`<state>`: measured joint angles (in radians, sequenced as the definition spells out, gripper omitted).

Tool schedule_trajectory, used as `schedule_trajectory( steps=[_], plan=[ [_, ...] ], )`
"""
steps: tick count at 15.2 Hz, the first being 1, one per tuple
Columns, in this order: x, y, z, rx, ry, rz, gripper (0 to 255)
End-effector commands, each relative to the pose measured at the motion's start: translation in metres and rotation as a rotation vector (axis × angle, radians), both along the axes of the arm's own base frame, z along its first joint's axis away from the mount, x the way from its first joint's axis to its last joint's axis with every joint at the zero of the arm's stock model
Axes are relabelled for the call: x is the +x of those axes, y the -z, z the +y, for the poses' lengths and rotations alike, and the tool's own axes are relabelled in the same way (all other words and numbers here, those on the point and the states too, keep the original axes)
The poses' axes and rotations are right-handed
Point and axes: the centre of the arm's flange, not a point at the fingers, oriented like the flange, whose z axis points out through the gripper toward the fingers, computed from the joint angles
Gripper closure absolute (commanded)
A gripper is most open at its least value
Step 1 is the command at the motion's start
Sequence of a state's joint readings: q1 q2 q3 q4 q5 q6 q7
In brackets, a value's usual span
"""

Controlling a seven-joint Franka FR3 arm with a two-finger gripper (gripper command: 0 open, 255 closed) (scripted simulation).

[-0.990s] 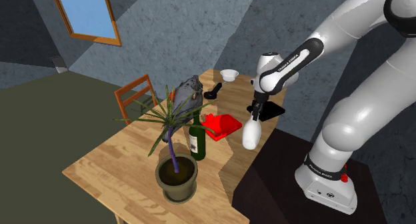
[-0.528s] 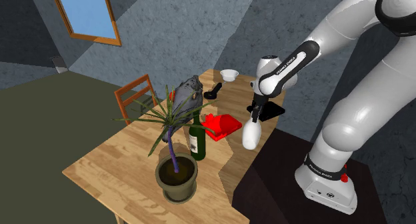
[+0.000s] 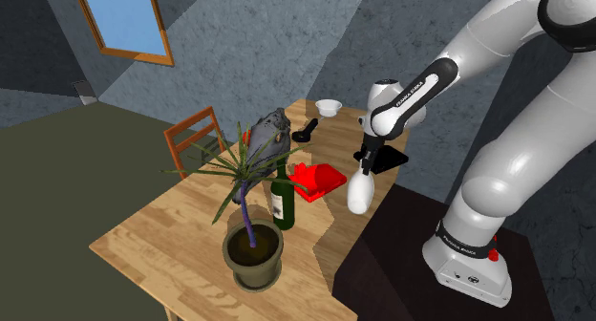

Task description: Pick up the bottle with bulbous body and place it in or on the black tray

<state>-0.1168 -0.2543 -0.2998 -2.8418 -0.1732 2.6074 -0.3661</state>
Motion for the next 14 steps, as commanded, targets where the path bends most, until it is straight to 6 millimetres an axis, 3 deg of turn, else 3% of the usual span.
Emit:
schedule_trajectory(
  steps=[1,4,14],
  plan=[
    [0.000,0.001,0.000,0.000,0.000,0.002,255],
    [0.000,0.001,0.000,0.000,0.000,0.002,255],
    [0.000,-0.052,0.000,0.000,0.000,0.002,255]
  ],
)
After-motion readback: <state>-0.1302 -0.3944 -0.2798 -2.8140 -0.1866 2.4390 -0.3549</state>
